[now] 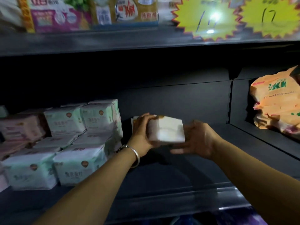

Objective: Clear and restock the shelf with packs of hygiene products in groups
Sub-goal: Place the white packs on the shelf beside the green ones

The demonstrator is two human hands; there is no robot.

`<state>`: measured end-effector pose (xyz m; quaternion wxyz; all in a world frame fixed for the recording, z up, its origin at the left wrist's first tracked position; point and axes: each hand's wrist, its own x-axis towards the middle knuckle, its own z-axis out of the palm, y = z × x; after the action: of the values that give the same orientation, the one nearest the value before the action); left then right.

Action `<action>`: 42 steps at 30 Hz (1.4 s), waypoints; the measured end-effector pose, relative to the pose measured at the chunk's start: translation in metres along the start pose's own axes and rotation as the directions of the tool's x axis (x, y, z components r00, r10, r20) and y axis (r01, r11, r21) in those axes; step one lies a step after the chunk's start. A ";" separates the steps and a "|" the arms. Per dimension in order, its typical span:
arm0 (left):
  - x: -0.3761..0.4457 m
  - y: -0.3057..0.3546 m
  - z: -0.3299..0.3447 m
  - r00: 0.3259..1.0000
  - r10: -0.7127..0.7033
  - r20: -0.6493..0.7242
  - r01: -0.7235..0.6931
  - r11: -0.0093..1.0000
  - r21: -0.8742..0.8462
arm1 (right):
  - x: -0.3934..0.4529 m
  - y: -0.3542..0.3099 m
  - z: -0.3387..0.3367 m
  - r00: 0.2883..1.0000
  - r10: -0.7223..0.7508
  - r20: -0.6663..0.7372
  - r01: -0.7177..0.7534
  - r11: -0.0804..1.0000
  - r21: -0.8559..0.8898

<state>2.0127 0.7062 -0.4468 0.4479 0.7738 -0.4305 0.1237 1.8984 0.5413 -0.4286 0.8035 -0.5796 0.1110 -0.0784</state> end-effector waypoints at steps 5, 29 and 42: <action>-0.007 0.001 -0.005 0.981 0.189 0.040 -0.191 0.979 0.068 | 0.000 0.001 0.015 0.998 0.001 -0.059 -0.002 1.000 -0.022; -0.008 0.016 0.002 0.831 -0.445 0.334 0.489 0.296 -0.821 | 0.031 0.023 0.002 0.984 -0.174 -0.030 0.172 0.983 -0.066; 0.025 0.007 0.002 0.931 -0.178 0.318 0.091 0.959 0.269 | 0.040 0.013 0.008 0.904 -0.357 0.234 0.368 0.374 -0.851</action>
<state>2.0216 0.6889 -0.4296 0.2737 0.8614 -0.4277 0.0109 1.9388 0.5424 -0.4417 0.3512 -0.9188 0.0012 -0.1804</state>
